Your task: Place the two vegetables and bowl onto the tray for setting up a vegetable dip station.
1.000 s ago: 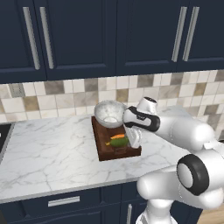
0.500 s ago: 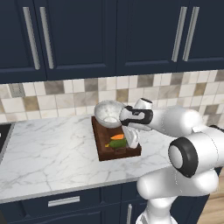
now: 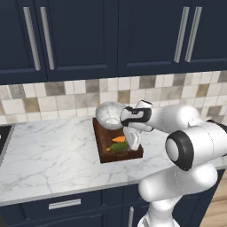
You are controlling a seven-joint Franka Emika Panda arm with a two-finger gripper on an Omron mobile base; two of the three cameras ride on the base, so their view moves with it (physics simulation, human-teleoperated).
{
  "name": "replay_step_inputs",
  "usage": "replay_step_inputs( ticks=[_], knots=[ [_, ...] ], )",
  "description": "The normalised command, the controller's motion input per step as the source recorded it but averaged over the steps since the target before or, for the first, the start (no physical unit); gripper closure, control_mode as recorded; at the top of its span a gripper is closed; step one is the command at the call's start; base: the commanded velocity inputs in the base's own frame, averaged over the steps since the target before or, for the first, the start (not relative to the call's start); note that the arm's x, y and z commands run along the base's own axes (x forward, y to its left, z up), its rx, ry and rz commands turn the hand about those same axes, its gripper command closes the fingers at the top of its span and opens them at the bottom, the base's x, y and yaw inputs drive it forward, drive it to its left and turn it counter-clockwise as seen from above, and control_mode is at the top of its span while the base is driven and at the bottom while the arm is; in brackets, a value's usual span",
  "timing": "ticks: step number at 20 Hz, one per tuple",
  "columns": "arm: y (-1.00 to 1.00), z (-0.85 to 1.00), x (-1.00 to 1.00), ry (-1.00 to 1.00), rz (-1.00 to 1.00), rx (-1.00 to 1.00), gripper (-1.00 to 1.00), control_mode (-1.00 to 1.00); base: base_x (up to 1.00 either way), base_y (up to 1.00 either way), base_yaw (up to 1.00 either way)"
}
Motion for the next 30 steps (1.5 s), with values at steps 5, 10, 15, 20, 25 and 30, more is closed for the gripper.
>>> replay_step_inputs(
  ticks=[5,10,15,20,25,30],
  knots=[
    [0.01,-0.16,0.0,0.04,0.0,0.0,-1.0,-1.0,0.0,0.0,0.0],
    [0.0,-0.05,-0.06,0.0,0.0,0.0,-1.0,-1.0,0.0,0.0,0.0],
    [0.0,0.12,-0.18,0.0,0.0,0.0,-1.0,-1.0,0.0,0.0,0.0],
    [0.0,0.23,-0.19,0.0,0.0,0.0,-1.0,-1.0,0.0,0.0,0.0],
    [0.0,0.26,-0.23,0.0,0.0,0.0,-1.0,-1.0,0.0,0.0,0.0],
    [0.0,0.27,-0.28,0.0,-0.04,-0.01,-1.0,-1.0,0.0,0.0,0.0]
  ],
)
